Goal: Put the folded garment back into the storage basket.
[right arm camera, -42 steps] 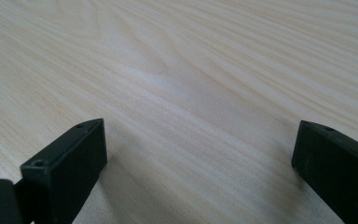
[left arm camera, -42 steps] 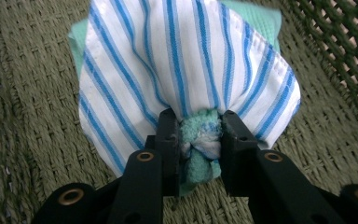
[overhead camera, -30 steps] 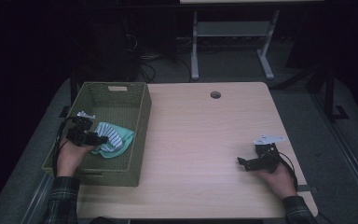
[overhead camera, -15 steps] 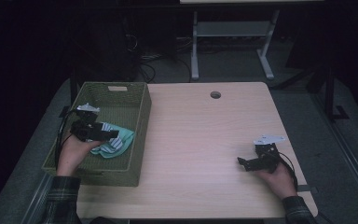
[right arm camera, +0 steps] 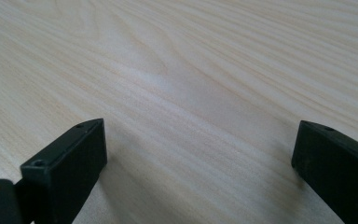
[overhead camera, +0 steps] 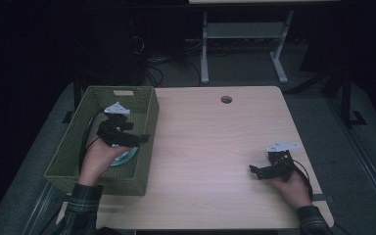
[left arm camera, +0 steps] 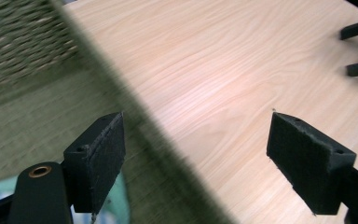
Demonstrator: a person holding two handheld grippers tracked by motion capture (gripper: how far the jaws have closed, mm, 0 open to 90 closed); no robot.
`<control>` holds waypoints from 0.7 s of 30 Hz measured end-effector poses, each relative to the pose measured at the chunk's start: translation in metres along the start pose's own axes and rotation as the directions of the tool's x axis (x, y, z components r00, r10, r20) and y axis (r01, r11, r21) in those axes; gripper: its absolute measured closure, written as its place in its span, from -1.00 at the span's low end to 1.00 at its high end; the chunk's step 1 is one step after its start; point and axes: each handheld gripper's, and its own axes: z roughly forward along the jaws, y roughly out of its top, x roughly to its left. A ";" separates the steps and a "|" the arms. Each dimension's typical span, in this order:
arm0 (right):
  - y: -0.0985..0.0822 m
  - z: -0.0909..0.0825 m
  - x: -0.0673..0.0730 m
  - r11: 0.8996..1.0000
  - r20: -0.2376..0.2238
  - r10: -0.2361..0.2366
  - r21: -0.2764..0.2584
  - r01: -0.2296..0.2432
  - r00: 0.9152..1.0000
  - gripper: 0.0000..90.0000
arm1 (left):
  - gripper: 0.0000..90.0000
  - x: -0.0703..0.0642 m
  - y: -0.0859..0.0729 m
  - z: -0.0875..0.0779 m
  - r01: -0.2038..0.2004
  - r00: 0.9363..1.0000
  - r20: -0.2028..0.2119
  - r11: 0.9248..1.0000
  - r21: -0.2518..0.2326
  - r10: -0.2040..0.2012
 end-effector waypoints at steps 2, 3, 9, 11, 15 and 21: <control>0.000 0.000 0.000 1.000 0.000 0.000 0.000 0.000 1.000 -0.94 | -0.58 -0.009 0.005 0.005 -0.016 1.000 0.011 1.000 -0.014 0.016; 0.000 0.000 0.000 1.000 0.000 0.000 0.000 0.000 1.000 -0.94 | -0.58 -0.013 0.007 0.007 -0.022 1.000 0.020 1.000 -0.022 0.023; 0.000 0.000 0.000 1.000 0.000 0.000 0.000 0.000 1.000 -0.94 | -0.58 -0.042 0.017 0.027 -0.067 0.996 0.066 0.997 -0.025 0.068; 0.000 0.000 0.000 1.000 0.000 0.000 0.000 0.000 1.000 -0.94 | -0.58 -0.050 0.020 0.033 -0.083 0.993 0.077 0.996 -0.026 0.085; 0.000 0.000 0.000 1.000 0.000 0.000 0.000 0.000 1.000 -0.94 | -0.58 -0.065 0.023 0.048 -0.099 0.990 0.103 0.995 -0.022 0.101; 0.000 0.000 0.000 1.000 0.000 0.000 0.000 0.000 1.000 -0.94 | -0.58 -0.085 0.021 0.072 -0.134 0.983 0.127 0.991 0.000 0.133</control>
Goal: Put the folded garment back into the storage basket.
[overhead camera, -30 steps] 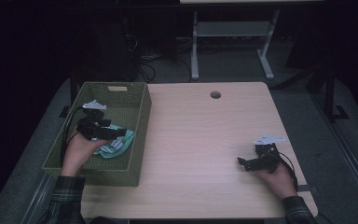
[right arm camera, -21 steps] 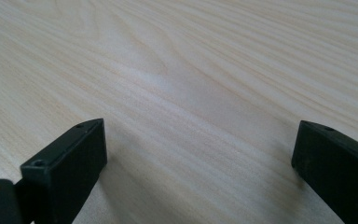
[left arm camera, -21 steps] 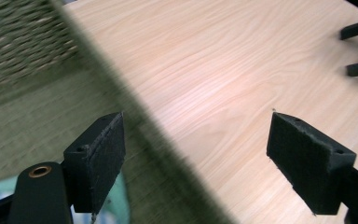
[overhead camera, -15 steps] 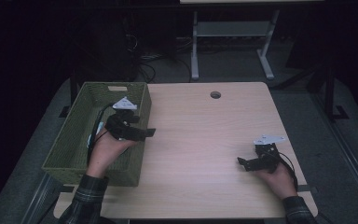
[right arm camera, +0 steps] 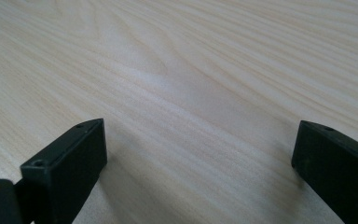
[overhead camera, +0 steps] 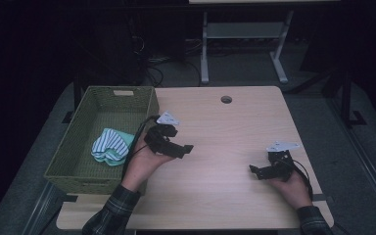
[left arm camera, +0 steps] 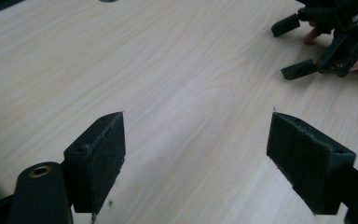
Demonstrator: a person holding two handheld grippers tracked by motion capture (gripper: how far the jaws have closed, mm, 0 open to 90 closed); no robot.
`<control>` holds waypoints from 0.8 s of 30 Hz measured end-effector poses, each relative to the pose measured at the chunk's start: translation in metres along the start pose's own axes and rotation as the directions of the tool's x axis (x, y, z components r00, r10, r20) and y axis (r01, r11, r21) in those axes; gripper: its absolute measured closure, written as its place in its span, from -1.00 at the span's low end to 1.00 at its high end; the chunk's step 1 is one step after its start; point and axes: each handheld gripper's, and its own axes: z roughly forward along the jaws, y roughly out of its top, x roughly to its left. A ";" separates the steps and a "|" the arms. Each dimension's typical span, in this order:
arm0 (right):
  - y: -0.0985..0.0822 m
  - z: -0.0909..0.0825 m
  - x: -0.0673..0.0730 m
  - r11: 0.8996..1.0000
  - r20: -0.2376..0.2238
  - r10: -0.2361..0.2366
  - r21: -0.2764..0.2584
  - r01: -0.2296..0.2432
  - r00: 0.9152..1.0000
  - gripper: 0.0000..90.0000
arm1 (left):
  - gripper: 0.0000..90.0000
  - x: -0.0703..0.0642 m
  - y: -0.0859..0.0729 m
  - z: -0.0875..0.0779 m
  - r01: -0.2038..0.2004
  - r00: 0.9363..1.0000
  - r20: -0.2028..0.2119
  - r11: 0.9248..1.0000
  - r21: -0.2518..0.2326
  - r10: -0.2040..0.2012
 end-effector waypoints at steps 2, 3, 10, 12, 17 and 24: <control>0.000 0.000 0.000 1.000 0.000 -0.001 0.000 0.001 1.000 -0.94 | -0.58 -0.005 -0.001 0.008 -0.006 1.000 0.001 1.000 0.004 0.006; 0.000 0.000 0.000 1.000 0.000 -0.001 0.000 0.001 1.000 -0.94 | -0.58 -0.006 -0.002 0.012 -0.010 1.000 0.005 1.000 0.006 0.010; 0.000 0.000 0.000 1.000 0.000 0.000 0.000 0.000 1.000 -0.94 | -0.58 -0.017 -0.013 0.043 -0.031 0.999 0.010 0.998 0.056 0.031; 0.000 0.000 0.000 1.000 0.000 -0.001 0.000 0.001 1.000 -0.94 | -0.59 -0.020 -0.016 0.050 -0.028 1.000 0.007 0.998 0.059 0.028; 0.000 0.000 0.000 1.000 0.000 -0.001 0.000 0.001 1.000 -0.94 | -0.59 -0.022 -0.026 0.067 -0.040 0.999 0.004 0.996 0.085 0.040; 0.000 0.000 0.000 1.000 0.000 -0.007 -0.003 0.007 1.000 -0.94 | -0.59 -0.021 -0.039 0.085 -0.032 0.999 -0.006 0.994 0.107 0.033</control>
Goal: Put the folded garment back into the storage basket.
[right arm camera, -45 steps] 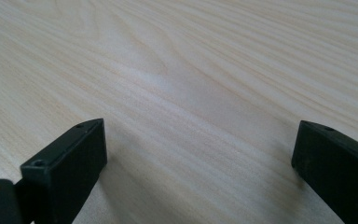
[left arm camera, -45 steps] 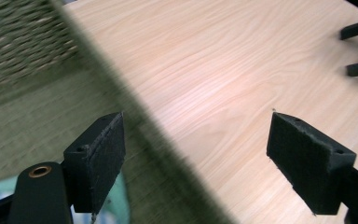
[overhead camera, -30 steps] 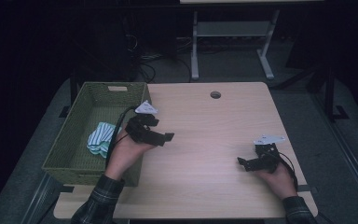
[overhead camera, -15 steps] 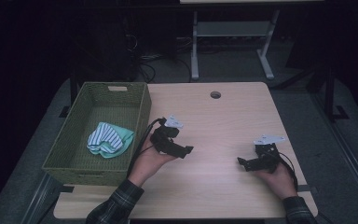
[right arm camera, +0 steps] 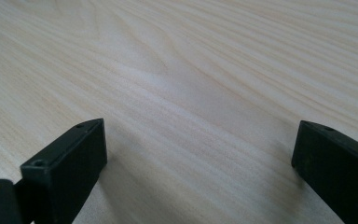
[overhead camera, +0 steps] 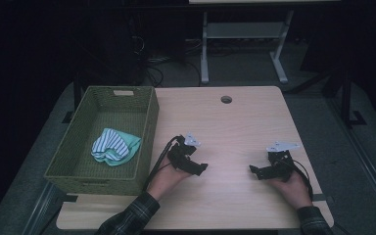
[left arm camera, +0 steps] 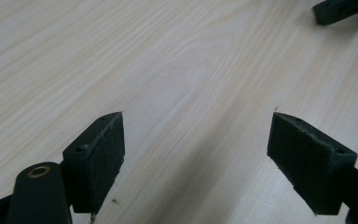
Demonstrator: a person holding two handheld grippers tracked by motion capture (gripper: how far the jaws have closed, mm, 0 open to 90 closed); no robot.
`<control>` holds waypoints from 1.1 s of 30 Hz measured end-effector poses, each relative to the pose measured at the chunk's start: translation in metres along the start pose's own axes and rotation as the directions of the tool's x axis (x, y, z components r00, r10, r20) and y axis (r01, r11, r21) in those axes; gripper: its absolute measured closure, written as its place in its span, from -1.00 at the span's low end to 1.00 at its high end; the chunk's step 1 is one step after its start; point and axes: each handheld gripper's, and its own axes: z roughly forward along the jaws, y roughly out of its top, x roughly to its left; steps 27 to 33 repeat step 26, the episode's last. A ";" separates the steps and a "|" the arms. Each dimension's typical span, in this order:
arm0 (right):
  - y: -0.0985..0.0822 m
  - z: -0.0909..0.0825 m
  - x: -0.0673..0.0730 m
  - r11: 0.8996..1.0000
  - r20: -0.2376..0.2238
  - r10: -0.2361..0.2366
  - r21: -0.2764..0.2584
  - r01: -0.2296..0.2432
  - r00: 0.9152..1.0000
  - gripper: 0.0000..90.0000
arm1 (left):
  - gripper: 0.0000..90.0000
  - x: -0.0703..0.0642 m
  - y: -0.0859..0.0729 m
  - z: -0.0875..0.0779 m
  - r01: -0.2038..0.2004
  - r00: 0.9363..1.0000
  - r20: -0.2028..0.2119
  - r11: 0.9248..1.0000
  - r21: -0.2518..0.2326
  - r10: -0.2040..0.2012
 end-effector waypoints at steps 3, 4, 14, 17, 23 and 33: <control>0.000 0.000 0.000 1.000 0.000 0.000 0.000 0.000 1.000 -0.94 | -0.59 0.001 -0.005 0.007 0.004 1.000 -0.007 1.000 0.010 -0.004; 0.000 0.000 0.000 1.000 0.000 0.000 0.000 0.000 1.000 -0.94 | -0.59 0.002 -0.006 0.009 0.002 1.000 -0.007 1.000 0.019 -0.002; 0.000 0.000 0.000 1.000 0.000 0.000 0.000 0.000 1.000 -0.94 | -0.63 0.002 -0.016 0.023 -0.027 0.999 -0.040 0.998 0.059 0.029; 0.000 0.000 0.000 1.000 0.000 0.000 0.000 0.000 1.000 -0.94 | -0.63 0.001 -0.016 0.024 -0.021 0.999 -0.040 0.998 0.055 0.023; 0.000 0.000 0.000 1.000 0.000 0.000 0.000 0.000 1.000 -0.94 | -0.63 0.001 -0.018 0.023 -0.025 0.999 -0.039 0.999 0.048 0.027; 0.000 0.000 0.000 1.000 0.000 -0.001 0.000 0.001 1.000 -0.94 | -0.66 0.001 -0.019 0.024 -0.028 0.999 -0.036 0.999 0.042 0.030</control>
